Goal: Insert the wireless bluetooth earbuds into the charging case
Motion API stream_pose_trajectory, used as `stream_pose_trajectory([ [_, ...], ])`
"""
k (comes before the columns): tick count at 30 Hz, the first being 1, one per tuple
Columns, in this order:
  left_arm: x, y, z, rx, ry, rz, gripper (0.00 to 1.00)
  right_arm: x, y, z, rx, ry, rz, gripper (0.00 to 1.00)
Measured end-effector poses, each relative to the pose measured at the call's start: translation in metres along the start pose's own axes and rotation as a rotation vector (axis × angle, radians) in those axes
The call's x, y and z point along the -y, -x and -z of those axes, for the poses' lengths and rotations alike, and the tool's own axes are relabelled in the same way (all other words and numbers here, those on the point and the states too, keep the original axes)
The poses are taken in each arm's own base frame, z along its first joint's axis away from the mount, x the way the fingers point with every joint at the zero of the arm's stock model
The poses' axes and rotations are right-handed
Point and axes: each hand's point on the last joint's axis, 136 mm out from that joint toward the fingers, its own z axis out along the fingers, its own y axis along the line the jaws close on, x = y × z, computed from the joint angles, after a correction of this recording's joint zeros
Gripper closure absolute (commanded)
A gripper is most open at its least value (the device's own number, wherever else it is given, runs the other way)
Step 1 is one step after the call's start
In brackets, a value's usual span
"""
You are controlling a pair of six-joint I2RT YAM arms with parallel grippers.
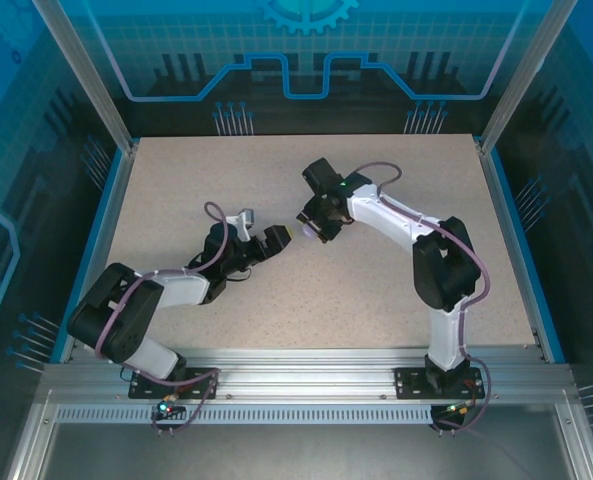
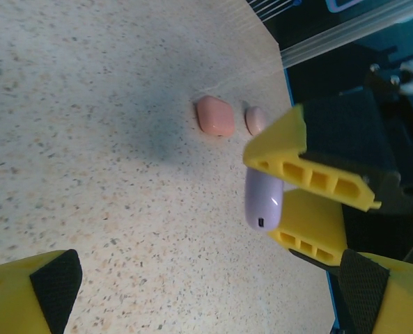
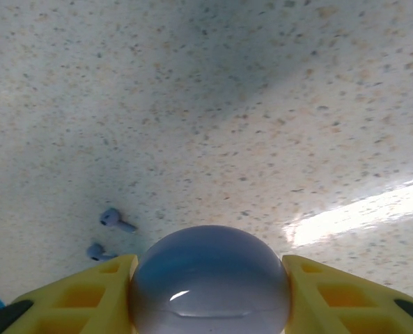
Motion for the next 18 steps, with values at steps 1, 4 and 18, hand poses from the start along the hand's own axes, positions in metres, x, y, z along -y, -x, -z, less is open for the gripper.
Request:
stream_pose_trajectory([
  [1,0.002,-0.001,-0.001,-0.001,-0.008,-0.007,0.03,-0.004,0.0,0.0,-0.003,0.007,-0.005,0.53],
  [4,0.006,-0.004,-0.005,0.0,-0.03,-0.021,0.05,-0.011,-0.004,-0.001,-0.014,0.018,-0.016,0.53],
  [18,0.009,-0.003,-0.016,0.056,-0.048,-0.05,0.31,-0.031,-0.027,-0.002,-0.048,0.047,-0.026,0.53],
])
